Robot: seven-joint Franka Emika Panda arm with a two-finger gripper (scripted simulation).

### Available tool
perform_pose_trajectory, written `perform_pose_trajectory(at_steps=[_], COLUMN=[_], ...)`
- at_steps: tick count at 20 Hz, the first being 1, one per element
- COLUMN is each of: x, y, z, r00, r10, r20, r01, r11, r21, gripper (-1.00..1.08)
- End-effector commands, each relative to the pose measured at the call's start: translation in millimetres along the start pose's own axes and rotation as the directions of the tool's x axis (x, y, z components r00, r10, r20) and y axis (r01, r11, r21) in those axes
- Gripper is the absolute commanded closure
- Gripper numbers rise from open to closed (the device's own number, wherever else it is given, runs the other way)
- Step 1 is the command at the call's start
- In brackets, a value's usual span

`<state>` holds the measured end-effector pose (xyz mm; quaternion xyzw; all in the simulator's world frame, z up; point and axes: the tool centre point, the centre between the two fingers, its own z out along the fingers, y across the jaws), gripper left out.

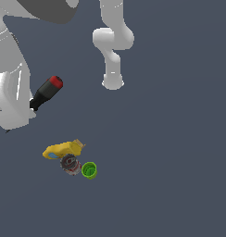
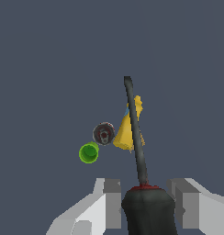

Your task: Pick up a designated object from a clutter of objects.

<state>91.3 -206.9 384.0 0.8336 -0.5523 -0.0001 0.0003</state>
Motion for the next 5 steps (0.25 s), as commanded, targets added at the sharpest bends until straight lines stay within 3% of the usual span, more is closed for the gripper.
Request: perform_pose_trajectory(at_steps=[1,5], x=[2.2,3.5], y=[-0.5,-0.6], z=[-4.1,-5.8], r00=[1.0,1.0], r10=[-0.001,0.0], r20=[0.0,0.0], r01=[0.001,0.0], r11=[1.0,1.0], r21=[0.0,0.001], gripper=[1.08,1.08])
